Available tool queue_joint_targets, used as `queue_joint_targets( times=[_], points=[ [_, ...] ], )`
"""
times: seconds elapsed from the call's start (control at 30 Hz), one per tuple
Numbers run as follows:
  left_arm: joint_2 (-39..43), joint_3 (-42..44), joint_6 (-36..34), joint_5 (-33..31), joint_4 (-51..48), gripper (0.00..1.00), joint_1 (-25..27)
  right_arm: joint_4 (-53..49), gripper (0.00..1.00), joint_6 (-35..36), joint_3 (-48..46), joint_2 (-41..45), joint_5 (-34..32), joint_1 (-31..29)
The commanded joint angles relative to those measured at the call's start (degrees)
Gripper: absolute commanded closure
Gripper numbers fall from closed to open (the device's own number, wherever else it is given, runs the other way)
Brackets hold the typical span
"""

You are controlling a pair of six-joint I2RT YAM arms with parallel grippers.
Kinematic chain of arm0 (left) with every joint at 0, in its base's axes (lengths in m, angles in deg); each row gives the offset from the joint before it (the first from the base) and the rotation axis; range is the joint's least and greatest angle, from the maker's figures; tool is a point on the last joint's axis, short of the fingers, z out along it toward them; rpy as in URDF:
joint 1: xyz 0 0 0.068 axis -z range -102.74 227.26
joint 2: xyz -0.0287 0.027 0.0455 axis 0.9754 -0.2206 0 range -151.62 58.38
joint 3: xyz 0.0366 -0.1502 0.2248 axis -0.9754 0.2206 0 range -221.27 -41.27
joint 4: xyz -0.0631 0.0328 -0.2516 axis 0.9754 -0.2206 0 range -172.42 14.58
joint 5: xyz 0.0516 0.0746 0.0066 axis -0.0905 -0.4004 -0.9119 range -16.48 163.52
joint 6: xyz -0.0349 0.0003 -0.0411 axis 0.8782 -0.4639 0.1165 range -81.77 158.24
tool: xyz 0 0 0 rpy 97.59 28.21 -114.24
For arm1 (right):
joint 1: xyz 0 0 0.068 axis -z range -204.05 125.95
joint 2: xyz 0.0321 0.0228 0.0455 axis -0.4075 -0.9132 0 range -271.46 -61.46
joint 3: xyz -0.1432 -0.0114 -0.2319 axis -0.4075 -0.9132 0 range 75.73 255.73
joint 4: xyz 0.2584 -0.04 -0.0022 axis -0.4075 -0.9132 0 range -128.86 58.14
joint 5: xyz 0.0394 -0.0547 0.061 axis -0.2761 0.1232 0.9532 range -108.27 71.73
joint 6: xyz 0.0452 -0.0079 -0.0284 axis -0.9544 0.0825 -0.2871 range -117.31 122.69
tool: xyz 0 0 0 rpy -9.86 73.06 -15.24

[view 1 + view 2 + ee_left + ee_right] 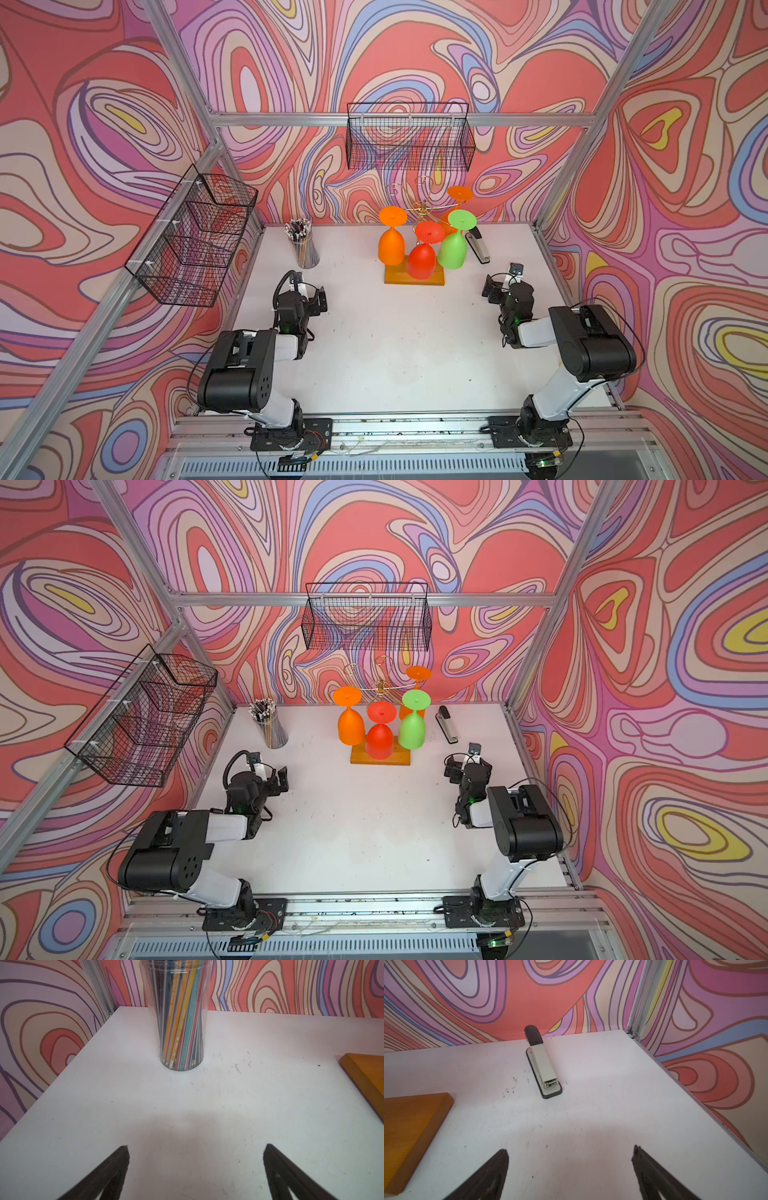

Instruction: Take the wine glass off the wine glass rack

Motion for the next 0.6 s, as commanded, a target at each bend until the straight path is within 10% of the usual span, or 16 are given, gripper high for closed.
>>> queue_joint_targets(
  times=[0.0,0.57],
  points=[
    [-0.26,-0.27,-0.66,0.49,0.65,0.0,-0.07,0.5,0.02,0.23,0.04,-0.33,0.13,0.02],
    [-0.26,-0.39,-0.61,0.27,0.48,0.0,-0.08,0.13,0.02,0.14,0.13,-0.33,0.46,0.07]
  ],
)
